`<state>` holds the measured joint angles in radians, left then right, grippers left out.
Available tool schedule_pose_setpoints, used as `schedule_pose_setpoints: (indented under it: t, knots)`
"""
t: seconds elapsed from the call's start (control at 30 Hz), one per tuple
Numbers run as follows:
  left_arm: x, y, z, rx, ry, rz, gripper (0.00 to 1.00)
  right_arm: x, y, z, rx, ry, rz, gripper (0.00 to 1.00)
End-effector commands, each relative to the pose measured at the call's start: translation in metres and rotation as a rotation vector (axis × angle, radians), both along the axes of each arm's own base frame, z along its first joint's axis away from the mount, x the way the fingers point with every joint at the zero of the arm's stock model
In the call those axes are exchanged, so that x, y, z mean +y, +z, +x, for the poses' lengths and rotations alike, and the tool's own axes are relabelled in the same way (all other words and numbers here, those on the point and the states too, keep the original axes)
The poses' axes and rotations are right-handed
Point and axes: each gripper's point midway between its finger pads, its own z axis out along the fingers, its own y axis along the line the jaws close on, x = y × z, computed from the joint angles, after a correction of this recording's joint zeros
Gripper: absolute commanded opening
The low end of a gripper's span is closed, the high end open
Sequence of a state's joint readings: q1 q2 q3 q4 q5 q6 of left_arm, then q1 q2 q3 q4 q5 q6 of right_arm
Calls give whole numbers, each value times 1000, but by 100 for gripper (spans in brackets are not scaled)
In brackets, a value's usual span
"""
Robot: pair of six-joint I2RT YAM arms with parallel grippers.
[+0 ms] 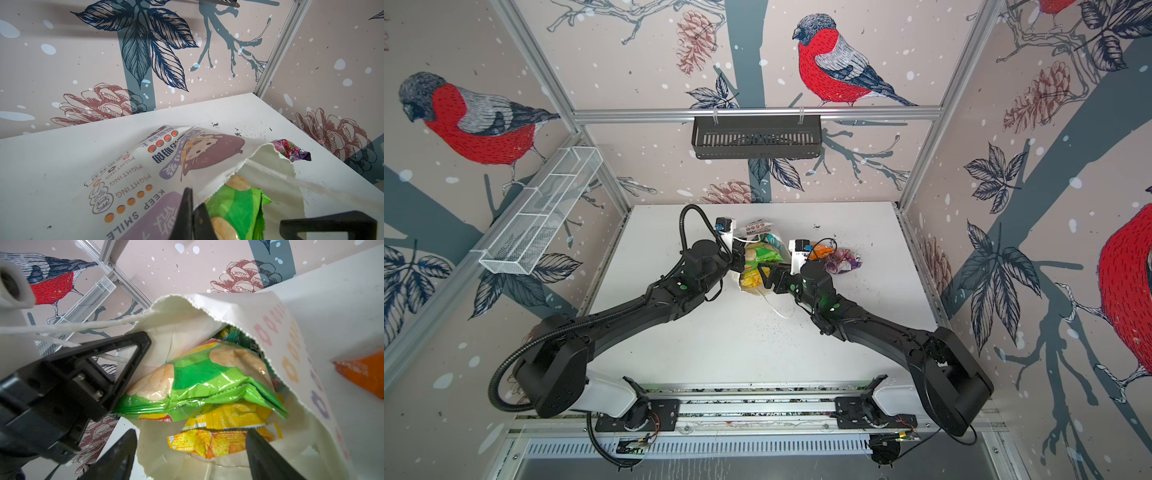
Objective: Take the snacks out of the paper bag
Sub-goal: Pick up the snack from the paper bag.
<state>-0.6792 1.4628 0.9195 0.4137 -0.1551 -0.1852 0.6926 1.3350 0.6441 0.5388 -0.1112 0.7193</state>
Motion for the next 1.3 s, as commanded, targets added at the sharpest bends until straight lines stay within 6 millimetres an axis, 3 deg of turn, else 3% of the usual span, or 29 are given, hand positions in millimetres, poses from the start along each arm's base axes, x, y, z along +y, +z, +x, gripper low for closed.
schedule_pose_setpoints:
  t: [0.0, 0.33, 0.6, 0.97, 1.27]
  knots:
    - [-4, -3, -5, 25, -28, -13, 0, 10, 8, 1, 9, 25, 59, 84]
    - [-7, -10, -7, 30, -48, -26, 0, 17, 4, 12, 55, 3, 113, 86]
    - [-7, -8, -10, 19, -55, -28, 0, 21, 2, 26, 77, -34, 130, 76]
    - [-5, -7, -10, 10, -50, -24, 0, 24, -2, 28, 82, -35, 137, 39]
    - [-4, -7, -10, 9, -43, -22, 0, 24, -2, 29, 79, -32, 139, 20]
